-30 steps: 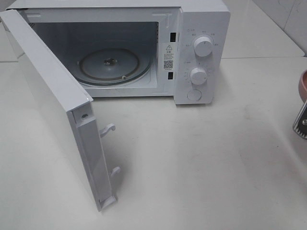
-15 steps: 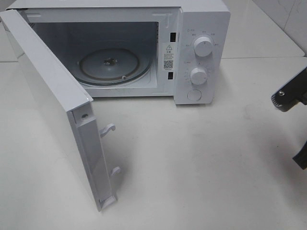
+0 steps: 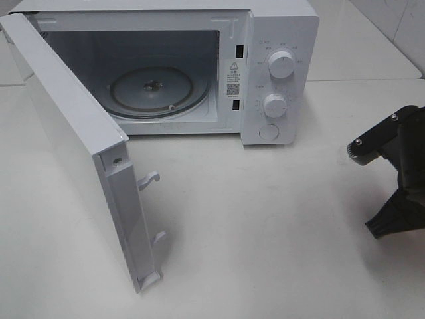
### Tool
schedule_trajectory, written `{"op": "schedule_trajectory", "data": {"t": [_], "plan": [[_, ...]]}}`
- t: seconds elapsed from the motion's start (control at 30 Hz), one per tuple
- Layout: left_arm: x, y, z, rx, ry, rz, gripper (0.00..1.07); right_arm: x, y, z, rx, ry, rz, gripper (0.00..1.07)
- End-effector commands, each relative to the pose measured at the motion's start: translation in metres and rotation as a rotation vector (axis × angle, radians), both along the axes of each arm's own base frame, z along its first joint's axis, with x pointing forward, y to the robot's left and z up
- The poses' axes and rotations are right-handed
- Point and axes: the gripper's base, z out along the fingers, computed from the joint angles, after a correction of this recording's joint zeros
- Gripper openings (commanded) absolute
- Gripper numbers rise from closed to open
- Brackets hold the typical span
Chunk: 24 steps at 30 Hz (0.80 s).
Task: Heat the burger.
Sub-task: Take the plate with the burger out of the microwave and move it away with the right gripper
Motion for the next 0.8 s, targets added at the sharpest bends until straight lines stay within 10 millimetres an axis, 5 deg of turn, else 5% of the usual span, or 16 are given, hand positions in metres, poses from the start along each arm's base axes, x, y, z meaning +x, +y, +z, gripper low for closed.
{"op": "schedule_trajectory", "data": {"t": [0.03, 0.6, 0.8], "plan": [[-0.002, -0.001, -0.001, -0.006, -0.021, -0.001, 0.98, 0.006, -0.001, -0.006, -0.069, -0.011, -0.013, 0.04], [-0.002, -0.001, -0.001, -0.006, -0.021, -0.001, 0.98, 0.011, 0.003, -0.061, -0.126, 0.062, -0.067, 0.1], [-0.002, -0.001, -0.001, -0.006, -0.021, -0.001, 0.98, 0.012, 0.002, -0.075, -0.153, 0.075, -0.076, 0.2]]}}
